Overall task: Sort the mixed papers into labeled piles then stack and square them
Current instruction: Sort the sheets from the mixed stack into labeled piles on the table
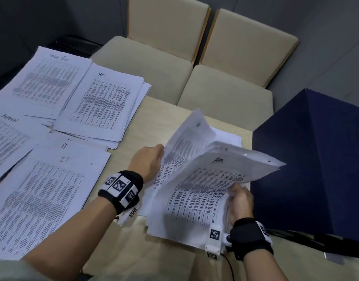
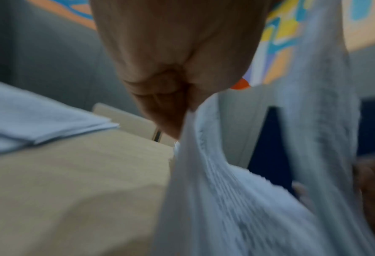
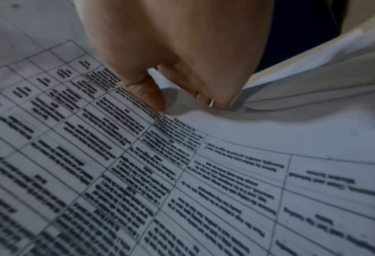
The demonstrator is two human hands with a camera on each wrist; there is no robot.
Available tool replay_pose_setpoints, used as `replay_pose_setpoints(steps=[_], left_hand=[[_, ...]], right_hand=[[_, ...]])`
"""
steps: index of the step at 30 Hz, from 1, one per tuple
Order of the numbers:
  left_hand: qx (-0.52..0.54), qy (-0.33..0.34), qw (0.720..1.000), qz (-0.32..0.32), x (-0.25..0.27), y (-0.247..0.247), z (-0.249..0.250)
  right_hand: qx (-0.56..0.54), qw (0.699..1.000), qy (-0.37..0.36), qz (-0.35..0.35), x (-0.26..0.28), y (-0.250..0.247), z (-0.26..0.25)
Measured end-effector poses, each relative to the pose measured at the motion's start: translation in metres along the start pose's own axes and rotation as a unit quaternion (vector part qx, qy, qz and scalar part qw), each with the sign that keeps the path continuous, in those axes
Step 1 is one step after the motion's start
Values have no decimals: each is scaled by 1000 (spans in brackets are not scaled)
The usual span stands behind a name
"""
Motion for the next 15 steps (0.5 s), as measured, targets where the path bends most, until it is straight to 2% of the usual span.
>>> replay_pose_setpoints(steps=[1, 3, 6, 8, 12, 15], left_hand=[[91, 2, 996, -1, 1, -1, -2], [254, -8, 967, -18, 5, -5, -1], [386, -34, 920, -54, 10, -7, 4], [395, -45, 916, -59, 11, -5, 5], [302, -71, 950, 21, 11, -4, 3], [283, -108, 952, 47, 11, 0, -4]], right_hand=[[-10, 1000, 0, -1, -2, 1, 1], [-20, 1000, 1, -7, -4, 2, 0], [-34, 999, 4, -24, -4, 6, -5], [-43, 999, -1, -31, -2, 6, -6], [-12, 999, -39, 0, 2, 2, -4], [4, 998, -45, 33, 2, -2, -7]])
Point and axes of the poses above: each hand's wrist, its own x-axis away from the middle knuckle, its own y-axis out of the palm, z = x × y, the point moved 1 cm from there along -x, towards the middle knuckle, and after that the axes turned 3 degrees about z, right-handed, at the moved point
